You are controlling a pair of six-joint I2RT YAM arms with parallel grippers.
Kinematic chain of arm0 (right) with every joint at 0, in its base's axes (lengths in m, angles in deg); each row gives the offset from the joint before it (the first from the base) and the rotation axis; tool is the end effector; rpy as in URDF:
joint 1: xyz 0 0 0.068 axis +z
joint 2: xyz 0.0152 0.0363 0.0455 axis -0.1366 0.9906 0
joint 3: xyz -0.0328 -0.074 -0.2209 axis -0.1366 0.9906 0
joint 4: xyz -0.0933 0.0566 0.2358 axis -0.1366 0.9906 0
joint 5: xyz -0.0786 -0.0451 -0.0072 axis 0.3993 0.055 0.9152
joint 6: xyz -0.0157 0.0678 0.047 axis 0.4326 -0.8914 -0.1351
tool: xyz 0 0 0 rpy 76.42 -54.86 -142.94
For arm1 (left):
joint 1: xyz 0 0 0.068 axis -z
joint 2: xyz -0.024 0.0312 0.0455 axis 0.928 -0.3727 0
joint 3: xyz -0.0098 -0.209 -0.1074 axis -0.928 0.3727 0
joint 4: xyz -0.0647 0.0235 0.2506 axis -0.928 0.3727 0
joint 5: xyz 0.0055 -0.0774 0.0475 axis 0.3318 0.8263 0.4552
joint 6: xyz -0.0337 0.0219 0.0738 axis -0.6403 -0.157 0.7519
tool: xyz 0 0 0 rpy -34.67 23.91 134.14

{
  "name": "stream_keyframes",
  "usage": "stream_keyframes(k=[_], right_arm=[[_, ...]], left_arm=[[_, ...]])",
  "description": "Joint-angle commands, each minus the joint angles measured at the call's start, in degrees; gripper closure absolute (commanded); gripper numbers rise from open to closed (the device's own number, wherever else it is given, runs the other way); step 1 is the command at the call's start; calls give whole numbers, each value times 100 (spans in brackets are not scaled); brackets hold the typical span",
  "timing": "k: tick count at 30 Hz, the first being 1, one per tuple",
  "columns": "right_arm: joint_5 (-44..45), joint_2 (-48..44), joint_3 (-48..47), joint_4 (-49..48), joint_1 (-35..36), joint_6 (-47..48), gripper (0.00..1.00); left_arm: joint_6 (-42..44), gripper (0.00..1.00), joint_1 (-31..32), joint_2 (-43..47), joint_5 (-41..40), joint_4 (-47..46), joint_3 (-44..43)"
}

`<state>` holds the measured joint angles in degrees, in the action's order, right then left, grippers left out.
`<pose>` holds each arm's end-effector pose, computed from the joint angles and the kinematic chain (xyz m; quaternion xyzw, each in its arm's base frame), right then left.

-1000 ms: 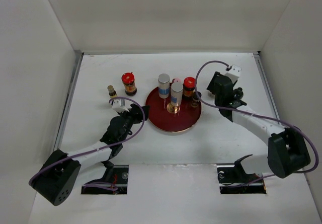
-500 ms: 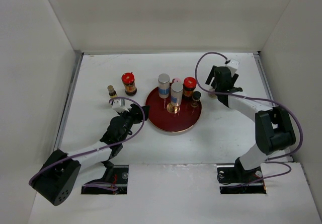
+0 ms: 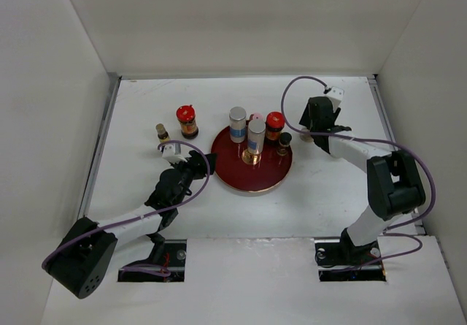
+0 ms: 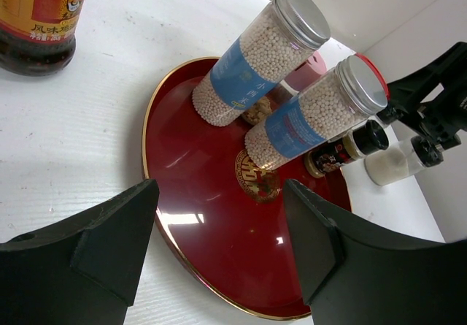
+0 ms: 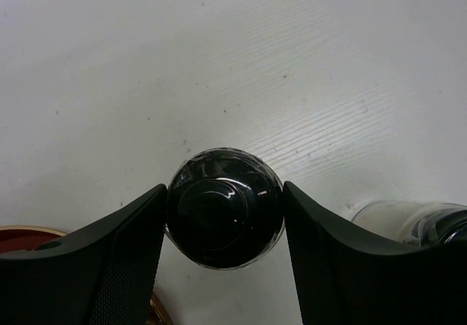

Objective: Organize the condiment bottles

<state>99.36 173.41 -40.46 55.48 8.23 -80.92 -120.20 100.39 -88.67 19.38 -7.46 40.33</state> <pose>0.3792 0.0722 0.1654 0.1790 0.8373 -0.0451 0.5146 0.2199 -0.1193 0.1413 -0.1171 0.7241 -0.3235 0.5978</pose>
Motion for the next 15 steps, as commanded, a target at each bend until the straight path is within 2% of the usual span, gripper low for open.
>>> stream_keyframes(k=[1, 10, 15], right_arm=[[58, -334, -100, -113, -13, -139, 57], [287, -2092, 243, -17, 461, 28, 58], [226, -3111, 279, 316, 1330, 414, 58]], left_arm=[[-15, 32, -33, 134, 36, -356, -159], [20, 32, -15, 55, 18, -365, -185], [29, 32, -85, 55, 18, -365, -168]])
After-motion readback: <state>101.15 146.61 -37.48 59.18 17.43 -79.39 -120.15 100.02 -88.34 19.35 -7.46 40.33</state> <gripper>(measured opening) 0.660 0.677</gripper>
